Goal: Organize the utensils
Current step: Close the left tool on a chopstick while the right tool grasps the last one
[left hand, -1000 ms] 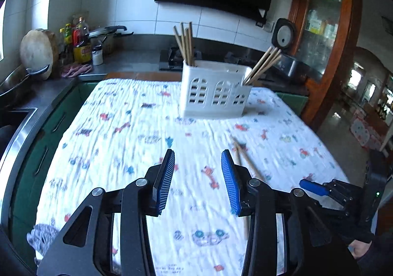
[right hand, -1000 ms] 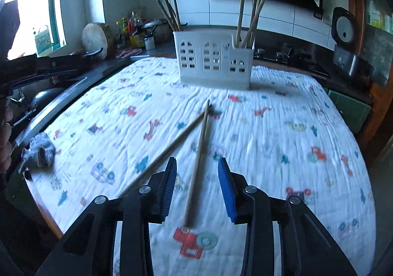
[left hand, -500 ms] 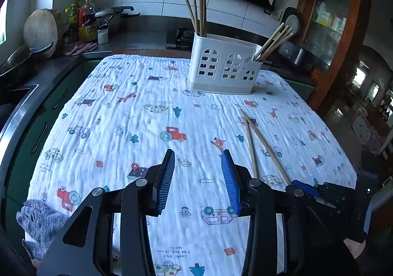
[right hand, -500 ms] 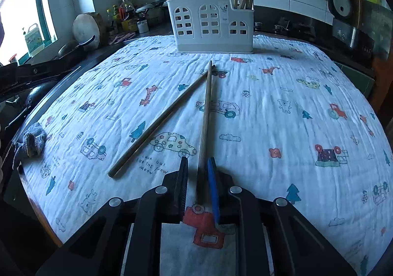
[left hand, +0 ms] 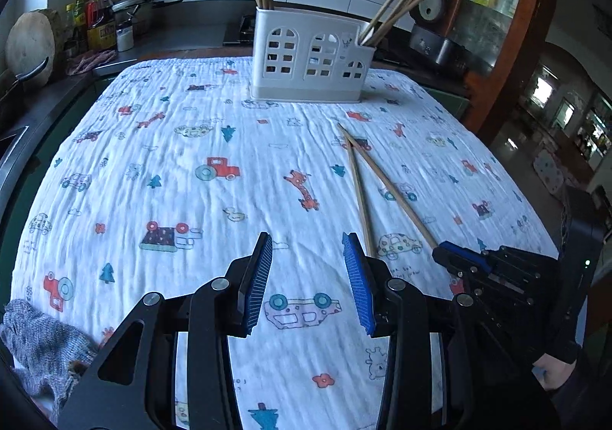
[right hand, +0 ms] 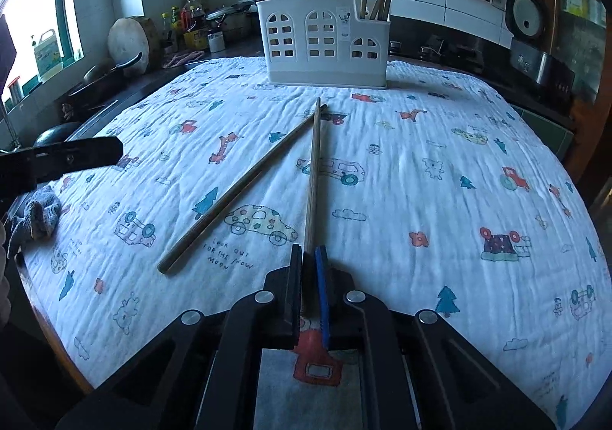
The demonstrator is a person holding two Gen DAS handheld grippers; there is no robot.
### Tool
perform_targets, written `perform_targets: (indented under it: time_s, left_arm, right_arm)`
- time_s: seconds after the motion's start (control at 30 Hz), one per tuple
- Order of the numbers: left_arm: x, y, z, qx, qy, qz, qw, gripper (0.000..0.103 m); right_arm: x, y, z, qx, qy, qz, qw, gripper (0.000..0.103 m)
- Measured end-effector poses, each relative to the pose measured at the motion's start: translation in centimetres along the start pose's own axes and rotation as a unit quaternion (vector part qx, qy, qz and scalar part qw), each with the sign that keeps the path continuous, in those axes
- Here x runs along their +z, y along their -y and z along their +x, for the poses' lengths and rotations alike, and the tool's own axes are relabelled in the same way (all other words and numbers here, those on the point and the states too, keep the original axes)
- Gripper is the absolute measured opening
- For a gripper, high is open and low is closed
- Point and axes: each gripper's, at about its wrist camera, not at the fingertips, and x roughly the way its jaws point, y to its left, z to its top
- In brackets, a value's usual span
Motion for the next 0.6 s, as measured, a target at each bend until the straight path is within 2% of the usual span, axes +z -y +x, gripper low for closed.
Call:
perform_targets:
  time_s: [0.13,0.3,0.6]
  left_arm:
    - [-0.6,1.3,1.6,-0.023,-0.020,0.009,0.9995,0.040]
    - [-0.9,2.7,3.6,-0.048,-0.039,0.010,0.9980,0.039]
    - [-0.9,3.9,6.4,-0.051,-0.060,0.010,0.9969,0.025]
  right_arm:
    - [0.5,0.7,-1.1,0.002,0.011,0.008,1.000,0.007]
    - [1.7,1.6,-3.9,-0.007,0.047,0.008,0.999,0.007]
    - [4.4,2.5,-8.1,-0.010,0.102,0.003,0.995,0.007]
